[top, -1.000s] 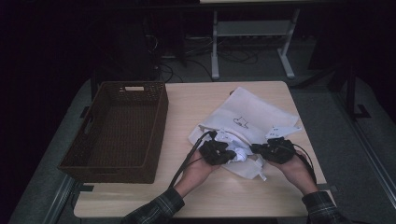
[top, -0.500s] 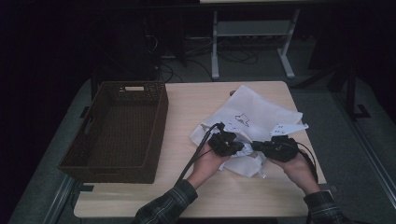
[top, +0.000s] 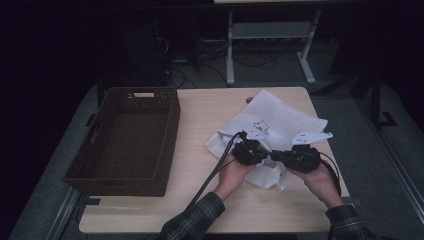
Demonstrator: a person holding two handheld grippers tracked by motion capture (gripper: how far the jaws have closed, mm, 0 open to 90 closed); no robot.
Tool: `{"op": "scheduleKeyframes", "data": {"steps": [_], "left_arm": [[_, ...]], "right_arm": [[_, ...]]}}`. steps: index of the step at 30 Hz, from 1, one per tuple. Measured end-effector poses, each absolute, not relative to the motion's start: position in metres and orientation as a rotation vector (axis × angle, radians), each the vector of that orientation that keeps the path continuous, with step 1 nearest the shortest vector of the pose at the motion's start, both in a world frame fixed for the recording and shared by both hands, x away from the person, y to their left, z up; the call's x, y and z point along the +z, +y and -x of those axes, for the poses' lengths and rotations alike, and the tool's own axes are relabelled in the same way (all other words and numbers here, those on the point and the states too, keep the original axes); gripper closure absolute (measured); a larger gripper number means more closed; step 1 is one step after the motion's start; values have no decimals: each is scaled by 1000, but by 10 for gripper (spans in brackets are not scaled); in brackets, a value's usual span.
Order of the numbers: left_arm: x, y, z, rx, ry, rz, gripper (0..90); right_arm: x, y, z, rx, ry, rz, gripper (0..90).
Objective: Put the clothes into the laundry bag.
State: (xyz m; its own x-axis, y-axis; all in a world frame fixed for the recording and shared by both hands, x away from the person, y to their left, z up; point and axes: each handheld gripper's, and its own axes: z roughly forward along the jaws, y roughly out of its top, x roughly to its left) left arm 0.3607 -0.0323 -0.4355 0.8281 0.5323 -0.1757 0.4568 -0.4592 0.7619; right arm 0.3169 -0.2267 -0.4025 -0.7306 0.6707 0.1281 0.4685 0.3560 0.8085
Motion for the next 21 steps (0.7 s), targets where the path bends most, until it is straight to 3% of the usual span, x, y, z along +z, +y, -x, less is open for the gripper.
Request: {"op": "scheduleKeyframes", "data": {"steps": [12,21], "left_arm": [[-411,-8,-341,85,668,-2190,521],[-393,40,-332,169,672,-2223,426]], "right_arm": [[-408,-231,-318,1287,2404,-1012,870],[-411,-230,-320,1263,2419,-1004,868]]}}
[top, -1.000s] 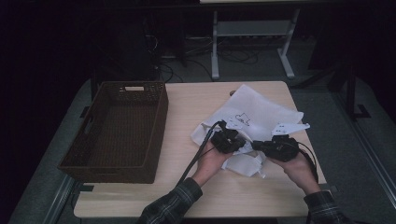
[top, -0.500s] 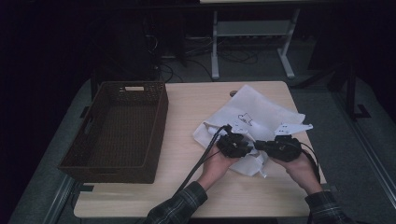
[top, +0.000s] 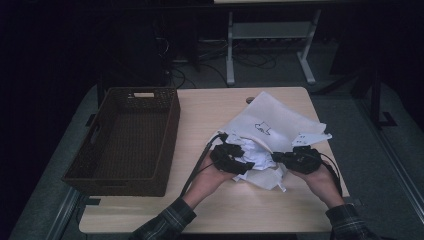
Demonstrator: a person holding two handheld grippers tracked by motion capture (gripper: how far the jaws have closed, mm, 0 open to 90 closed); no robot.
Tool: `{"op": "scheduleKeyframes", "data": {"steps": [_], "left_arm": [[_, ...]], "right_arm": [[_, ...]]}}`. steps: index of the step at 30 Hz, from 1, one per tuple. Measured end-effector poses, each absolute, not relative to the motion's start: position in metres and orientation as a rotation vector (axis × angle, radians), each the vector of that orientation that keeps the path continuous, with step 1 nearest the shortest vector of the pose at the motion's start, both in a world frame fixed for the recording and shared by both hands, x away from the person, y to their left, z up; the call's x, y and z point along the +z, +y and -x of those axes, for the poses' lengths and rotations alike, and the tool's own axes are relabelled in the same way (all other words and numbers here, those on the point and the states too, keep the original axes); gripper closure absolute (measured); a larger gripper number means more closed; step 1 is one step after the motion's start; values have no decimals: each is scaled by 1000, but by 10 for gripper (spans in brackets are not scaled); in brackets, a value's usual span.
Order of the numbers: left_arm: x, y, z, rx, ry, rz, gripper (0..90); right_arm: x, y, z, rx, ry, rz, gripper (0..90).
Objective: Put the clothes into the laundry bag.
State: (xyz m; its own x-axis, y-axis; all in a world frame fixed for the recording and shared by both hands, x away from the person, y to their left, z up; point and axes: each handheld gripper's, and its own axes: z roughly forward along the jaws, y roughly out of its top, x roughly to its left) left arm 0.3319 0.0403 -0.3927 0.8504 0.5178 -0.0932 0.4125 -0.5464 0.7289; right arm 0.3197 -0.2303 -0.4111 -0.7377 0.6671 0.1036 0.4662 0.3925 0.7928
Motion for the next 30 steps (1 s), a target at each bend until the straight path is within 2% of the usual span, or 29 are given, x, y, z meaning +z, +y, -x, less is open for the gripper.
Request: {"op": "scheduleKeyframes", "data": {"steps": [5,11,14,22,30], "left_arm": [[-392,56,-339,183,704,-2208,420],[-400,60,-357,186,715,-2193,483],[-406,55,-364,171,702,-2183,541],[-407,38,-366,153,627,-2203,853],[-404,12,-362,150,567,-2205,879]], "right_arm": [[-411,-230,-320,1262,2421,-1000,868],[-413,-230,-320,1260,2429,-998,868],[-413,-230,-320,1258,2430,-997,868],[-413,-229,-321,1258,2429,-992,869],[-411,-228,-321,1280,2422,-985,869]]}}
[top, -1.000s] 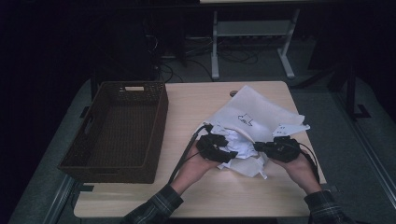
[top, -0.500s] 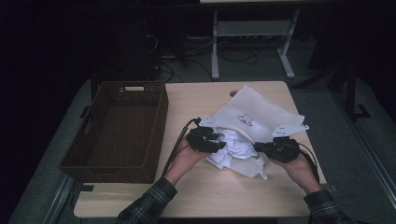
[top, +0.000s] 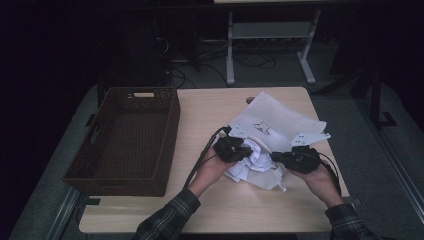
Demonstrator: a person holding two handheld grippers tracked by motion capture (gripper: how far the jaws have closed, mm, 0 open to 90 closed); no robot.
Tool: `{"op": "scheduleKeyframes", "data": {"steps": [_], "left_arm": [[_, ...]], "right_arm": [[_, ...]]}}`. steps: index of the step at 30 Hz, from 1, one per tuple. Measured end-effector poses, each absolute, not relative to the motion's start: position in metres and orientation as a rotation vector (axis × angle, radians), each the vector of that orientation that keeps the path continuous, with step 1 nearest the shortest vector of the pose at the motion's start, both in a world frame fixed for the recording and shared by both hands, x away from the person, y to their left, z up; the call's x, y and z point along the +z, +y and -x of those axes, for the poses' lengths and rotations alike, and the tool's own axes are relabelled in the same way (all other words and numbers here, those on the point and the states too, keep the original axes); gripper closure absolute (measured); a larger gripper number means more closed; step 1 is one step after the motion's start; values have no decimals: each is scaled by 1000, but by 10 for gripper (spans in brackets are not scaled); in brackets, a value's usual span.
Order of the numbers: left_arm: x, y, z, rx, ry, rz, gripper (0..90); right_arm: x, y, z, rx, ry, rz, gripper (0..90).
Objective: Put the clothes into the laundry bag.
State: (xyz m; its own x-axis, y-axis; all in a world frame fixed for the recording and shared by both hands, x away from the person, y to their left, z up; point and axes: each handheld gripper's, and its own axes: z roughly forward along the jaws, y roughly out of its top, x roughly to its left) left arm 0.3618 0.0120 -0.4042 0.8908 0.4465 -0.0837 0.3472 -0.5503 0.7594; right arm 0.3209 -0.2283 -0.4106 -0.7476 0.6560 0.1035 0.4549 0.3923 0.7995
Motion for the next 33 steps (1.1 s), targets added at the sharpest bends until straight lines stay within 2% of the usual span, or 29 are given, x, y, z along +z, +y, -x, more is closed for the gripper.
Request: {"op": "scheduleKeyframes", "data": {"steps": [7,10,19,24,29,30,33], "left_arm": [[-406,-8,-364,156,554,-2189,880],[-411,-17,-372,197,577,-2157,880],[-425,-23,-387,309,673,-2077,878],[-430,-23,-388,301,687,-2072,862],[-427,-20,-385,283,673,-2078,774],[-426,-19,-381,293,662,-2088,704],[-421,-15,-374,296,656,-2113,598]], "right_arm": [[-407,-230,-319,1312,2401,-989,869],[-405,-230,-318,1323,2390,-979,869],[-401,-229,-311,1376,2381,-962,871],[-404,-229,-310,1364,2392,-961,870],[-406,-230,-310,1355,2397,-972,869],[-407,-230,-310,1353,2399,-975,869],[-408,-230,-311,1346,2404,-976,869]]}}
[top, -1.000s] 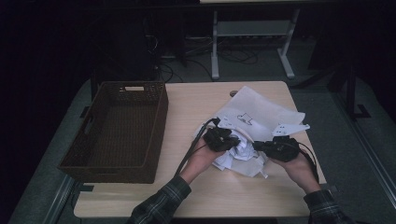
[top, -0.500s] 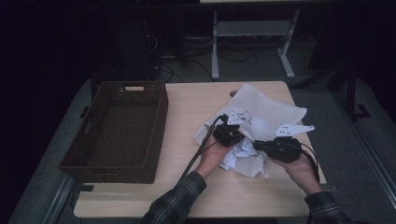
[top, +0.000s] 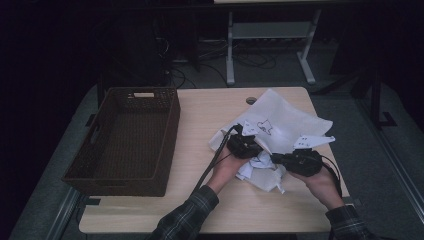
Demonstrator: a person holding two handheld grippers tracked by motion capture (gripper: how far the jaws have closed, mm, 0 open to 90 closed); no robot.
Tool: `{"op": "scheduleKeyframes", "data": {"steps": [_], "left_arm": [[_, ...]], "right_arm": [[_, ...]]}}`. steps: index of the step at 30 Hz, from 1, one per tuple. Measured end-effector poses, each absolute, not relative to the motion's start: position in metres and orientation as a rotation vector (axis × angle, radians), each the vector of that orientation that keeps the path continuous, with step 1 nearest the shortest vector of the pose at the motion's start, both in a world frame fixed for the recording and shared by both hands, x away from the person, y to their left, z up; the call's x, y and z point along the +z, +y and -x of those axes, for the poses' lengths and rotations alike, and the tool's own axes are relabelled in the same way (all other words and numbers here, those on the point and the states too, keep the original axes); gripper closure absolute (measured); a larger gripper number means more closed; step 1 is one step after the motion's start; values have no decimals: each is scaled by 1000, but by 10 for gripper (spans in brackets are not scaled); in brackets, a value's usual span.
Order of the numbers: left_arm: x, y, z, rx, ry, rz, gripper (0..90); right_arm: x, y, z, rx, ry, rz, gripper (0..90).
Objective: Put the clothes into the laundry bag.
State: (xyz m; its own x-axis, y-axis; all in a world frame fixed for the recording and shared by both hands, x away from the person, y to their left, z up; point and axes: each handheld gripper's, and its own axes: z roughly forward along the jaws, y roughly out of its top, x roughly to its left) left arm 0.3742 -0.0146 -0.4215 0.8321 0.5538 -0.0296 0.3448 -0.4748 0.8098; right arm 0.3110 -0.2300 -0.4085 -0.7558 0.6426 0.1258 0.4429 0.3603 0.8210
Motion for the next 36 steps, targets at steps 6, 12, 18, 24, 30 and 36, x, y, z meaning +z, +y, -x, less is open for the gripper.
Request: {"op": "scheduleKeyframes", "data": {"steps": [6,12,18,24,30,36], "left_arm": [[-406,4,-362,285,644,-2160,466],[-393,32,-354,288,665,-2160,423],[-393,64,-363,332,752,-2151,414],[-408,80,-384,373,858,-2191,401],[-426,89,-405,374,948,-2193,399],[-442,95,-426,342,1004,-2201,402]], "right_arm": [[-411,-228,-312,1304,2423,-970,868],[-416,-226,-316,1263,2445,-990,867],[-421,-224,-318,1220,2467,-989,866],[-424,-223,-320,1206,2478,-999,866],[-425,-226,-320,1215,2476,-998,866],[-425,-226,-319,1214,2474,-994,866]]}}
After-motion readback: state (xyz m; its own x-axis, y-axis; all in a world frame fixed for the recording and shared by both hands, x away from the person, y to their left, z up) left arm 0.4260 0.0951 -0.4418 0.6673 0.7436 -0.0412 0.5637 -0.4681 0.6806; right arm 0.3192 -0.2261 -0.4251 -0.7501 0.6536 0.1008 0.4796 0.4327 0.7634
